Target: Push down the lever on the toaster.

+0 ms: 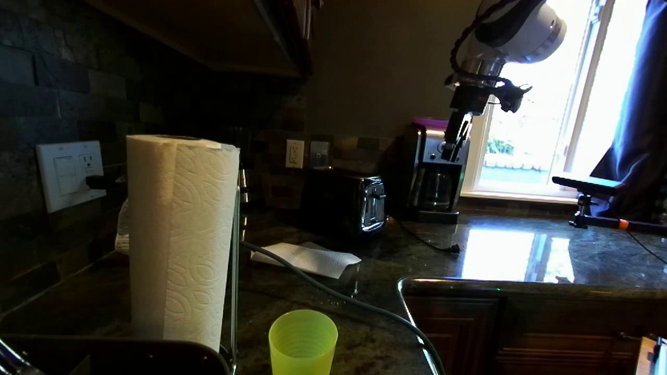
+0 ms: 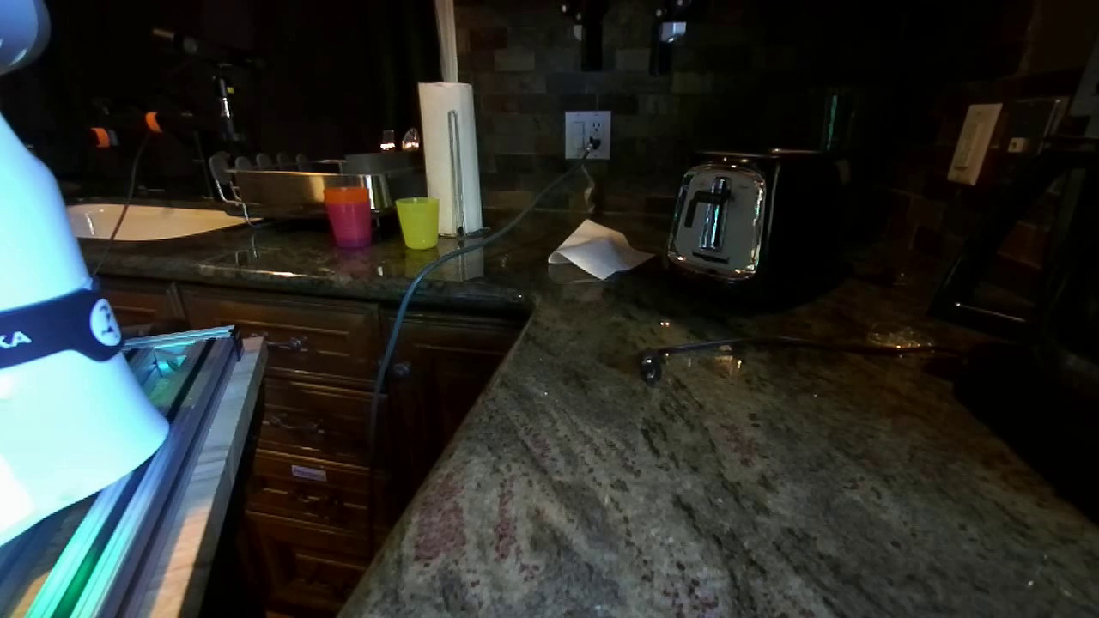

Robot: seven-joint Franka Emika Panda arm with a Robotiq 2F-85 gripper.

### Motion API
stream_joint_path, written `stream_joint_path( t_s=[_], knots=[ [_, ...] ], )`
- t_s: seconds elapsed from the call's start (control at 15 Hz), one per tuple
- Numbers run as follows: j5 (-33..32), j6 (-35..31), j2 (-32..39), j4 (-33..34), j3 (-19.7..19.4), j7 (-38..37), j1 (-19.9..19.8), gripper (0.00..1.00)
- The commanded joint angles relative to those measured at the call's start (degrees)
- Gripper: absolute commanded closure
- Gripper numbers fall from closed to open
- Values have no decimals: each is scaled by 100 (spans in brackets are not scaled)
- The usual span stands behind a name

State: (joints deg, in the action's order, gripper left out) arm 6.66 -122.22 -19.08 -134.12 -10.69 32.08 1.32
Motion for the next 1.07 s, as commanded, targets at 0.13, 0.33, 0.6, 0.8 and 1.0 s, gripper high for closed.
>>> stream_joint_path(
  t_s=[0.13, 0.33, 0.6, 0.8, 1.0],
  knots=[
    [400, -1123, 249, -306, 107, 454, 216, 65],
    [689, -1553, 436, -413, 74, 586, 289, 87],
    [1278, -2467, 721, -515, 68, 879, 368, 100],
    [1716, -2825, 997, -491, 101, 1152, 432, 100],
    [2208, -3197, 1295, -428, 151, 1466, 467, 100]
  ],
)
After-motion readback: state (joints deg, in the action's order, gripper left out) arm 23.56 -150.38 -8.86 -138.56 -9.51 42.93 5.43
